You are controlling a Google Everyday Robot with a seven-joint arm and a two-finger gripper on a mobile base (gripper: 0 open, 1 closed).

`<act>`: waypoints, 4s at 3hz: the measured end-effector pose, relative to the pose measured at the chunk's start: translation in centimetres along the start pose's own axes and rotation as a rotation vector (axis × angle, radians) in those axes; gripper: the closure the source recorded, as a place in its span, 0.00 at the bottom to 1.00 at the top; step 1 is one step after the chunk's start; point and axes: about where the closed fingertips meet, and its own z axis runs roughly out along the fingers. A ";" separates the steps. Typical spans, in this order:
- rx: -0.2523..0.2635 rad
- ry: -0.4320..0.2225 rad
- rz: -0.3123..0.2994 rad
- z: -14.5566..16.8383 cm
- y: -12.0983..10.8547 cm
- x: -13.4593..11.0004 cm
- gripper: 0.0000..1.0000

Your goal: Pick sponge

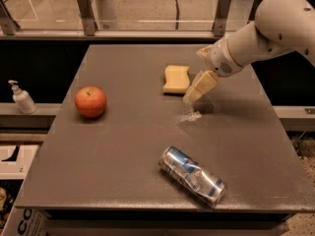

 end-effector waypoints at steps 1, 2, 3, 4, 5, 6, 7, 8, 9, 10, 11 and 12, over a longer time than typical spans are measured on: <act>-0.011 -0.016 0.039 2.2 -0.9 0.1 0.00; -0.016 -0.022 0.061 3.2 -1.2 0.4 0.00; -0.021 -0.025 0.082 3.8 -1.2 0.6 0.00; -0.027 -0.032 0.087 4.3 -1.0 0.5 0.16; -0.028 -0.038 0.094 4.3 -1.1 0.4 0.39; -0.025 -0.044 0.095 4.1 -1.2 0.2 0.63; -0.020 -0.057 0.094 3.6 -1.3 -0.2 0.87; -0.016 -0.083 0.085 2.8 -1.3 -1.0 1.00; -0.022 -0.122 0.067 1.5 -1.1 -2.2 1.00; -0.035 -0.164 0.056 -0.3 -0.9 -3.2 1.00; -0.070 -0.233 0.047 -2.9 -0.4 -4.4 1.00; -0.089 -0.289 0.014 -3.4 0.7 -7.1 1.00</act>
Offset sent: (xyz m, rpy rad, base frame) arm 0.0286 0.0102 -0.0293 0.0581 0.0518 -0.0523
